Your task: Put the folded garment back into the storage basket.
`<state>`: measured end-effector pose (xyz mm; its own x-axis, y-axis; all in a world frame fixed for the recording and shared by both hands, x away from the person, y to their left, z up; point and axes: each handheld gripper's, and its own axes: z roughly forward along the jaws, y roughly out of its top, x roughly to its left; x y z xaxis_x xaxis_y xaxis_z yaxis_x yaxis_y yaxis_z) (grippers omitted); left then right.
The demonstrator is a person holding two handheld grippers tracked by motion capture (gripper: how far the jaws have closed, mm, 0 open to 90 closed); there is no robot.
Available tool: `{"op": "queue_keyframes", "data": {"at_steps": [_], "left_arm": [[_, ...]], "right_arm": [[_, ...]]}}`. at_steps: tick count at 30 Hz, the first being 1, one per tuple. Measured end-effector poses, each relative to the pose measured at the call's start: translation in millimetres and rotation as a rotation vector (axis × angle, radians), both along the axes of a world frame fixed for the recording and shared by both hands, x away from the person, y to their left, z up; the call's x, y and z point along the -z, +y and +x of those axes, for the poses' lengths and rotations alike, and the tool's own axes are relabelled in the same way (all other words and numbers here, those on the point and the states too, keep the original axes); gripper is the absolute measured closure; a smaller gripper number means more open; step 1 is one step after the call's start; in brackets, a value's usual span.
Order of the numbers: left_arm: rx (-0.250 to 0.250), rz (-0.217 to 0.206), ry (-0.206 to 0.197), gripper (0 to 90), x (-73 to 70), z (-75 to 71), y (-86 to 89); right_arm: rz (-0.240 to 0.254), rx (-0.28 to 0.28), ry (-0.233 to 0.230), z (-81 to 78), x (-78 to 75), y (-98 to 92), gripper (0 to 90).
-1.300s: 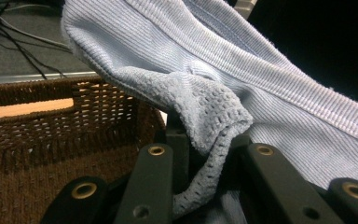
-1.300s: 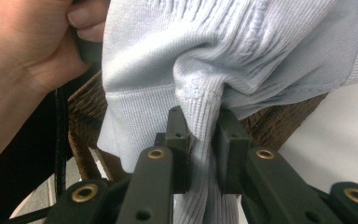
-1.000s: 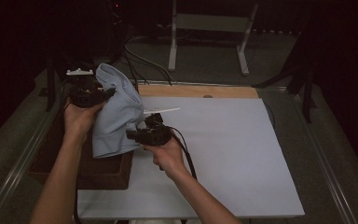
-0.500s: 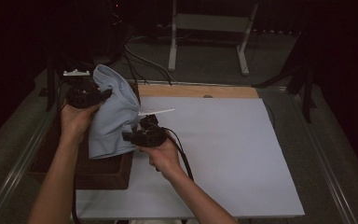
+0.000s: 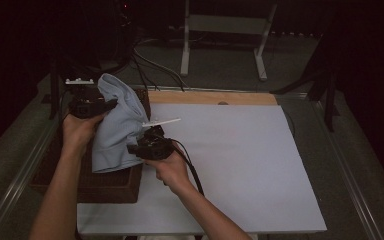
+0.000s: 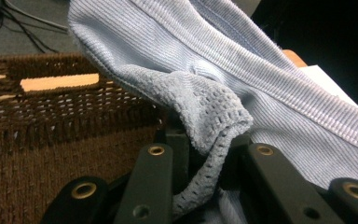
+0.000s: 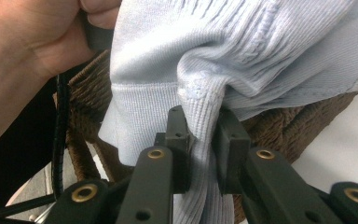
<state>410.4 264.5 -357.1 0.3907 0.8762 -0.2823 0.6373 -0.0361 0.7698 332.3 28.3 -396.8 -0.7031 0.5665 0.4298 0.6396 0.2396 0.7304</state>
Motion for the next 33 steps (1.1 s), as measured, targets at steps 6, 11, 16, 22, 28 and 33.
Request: {"op": "queue_keyframes", "data": {"at_steps": [6,11,16,22,28,33], "left_arm": [[-0.006,-0.002,0.014,80.4,4.0,-0.4,6.9],[-0.011,0.002,0.02,80.5,5.6,-2.0,11.5],[-0.014,0.009,0.022,80.4,5.8,-3.8,16.1],[-0.019,0.016,0.025,80.4,7.3,-5.3,21.3],[-0.015,0.022,0.028,80.5,8.0,-5.3,25.2],[-0.013,0.029,0.03,80.4,8.6,-5.0,28.2]], "right_arm": [[-0.002,-0.005,0.004,-0.8,3.6,5.7,78.2],[-0.002,-0.014,0.005,-2.1,5.2,11.4,78.3],[-0.003,-0.02,0.007,-4.0,6.5,17.1,78.2],[-0.004,-0.024,0.007,-5.1,8.9,23.5,78.2],[0.0,-0.024,0.013,-6.0,11.5,27.5,78.2],[0.0,-0.023,0.014,-6.3,12.8,32.1,78.3]]}}
